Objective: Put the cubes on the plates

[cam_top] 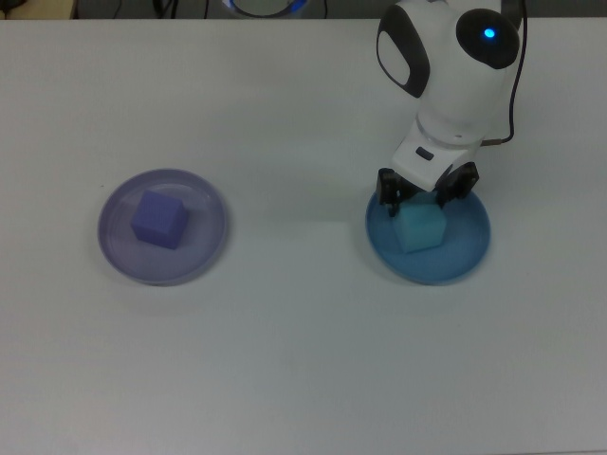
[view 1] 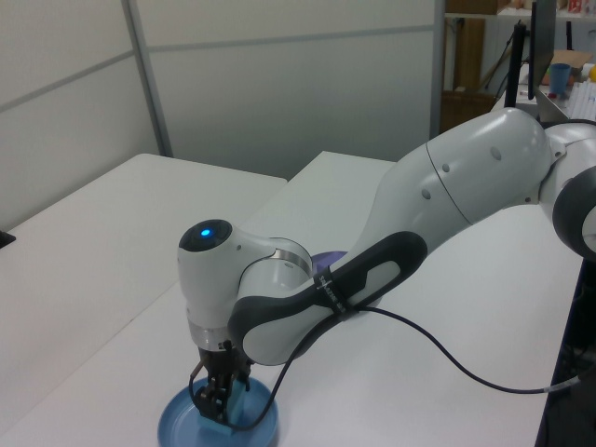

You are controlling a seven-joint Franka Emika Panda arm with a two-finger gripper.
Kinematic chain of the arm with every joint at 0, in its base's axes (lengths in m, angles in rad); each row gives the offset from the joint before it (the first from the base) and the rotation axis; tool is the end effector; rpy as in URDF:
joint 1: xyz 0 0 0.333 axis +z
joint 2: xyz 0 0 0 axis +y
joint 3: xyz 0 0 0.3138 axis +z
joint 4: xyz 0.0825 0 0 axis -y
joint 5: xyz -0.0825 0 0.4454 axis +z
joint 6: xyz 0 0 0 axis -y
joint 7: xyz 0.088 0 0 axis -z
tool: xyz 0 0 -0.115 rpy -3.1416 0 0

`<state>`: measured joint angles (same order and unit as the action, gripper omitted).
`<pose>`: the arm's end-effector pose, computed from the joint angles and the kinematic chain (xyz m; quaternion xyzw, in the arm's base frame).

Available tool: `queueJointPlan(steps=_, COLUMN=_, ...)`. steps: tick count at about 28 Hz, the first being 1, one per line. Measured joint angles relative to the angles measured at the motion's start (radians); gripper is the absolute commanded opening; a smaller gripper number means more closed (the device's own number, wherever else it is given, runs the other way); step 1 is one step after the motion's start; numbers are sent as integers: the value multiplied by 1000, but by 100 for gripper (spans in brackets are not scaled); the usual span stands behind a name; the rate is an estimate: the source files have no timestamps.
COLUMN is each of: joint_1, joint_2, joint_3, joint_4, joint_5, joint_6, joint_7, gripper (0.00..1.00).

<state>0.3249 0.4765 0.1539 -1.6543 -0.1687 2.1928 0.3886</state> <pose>0.6591 0.3227 0.3016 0.9954 0.0821 0.0462 0.0175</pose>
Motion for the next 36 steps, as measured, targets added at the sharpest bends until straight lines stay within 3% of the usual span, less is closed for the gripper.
queueJointPlan(steps=6, joint_1=7, joint_2=-19, joint_3=1, joint_4=5, joint_5=-3, joint_6=-73, joint_7=0, gripper=100)
queueJointPlan(steps=12, joint_1=0, joint_2=-106, joint_3=-8, joint_4=21, joint_5=-2, joint_6=-249, joint_7=4, gripper=100)
queueJointPlan(steps=20, joint_1=-112, joint_2=-242, joint_3=-45, joint_4=22, joint_5=2, joint_6=-520, joint_7=-143, gripper=100)
queueJointPlan(steps=23, joint_1=-171, joint_2=-284, joint_3=-53, joint_4=25, joint_5=25, joint_6=-559, joint_7=-174, gripper=100)
queueJointPlan(steps=29, joint_1=-289, joint_2=-414, joint_3=-57, joint_4=30, joint_5=129, joint_6=-685, joint_7=-203, gripper=100)
queueJointPlan(steps=36, joint_1=-328, joint_2=-496, joint_3=-57, joint_4=26, joint_5=166, joint_6=-816, joint_7=-243, gripper=100)
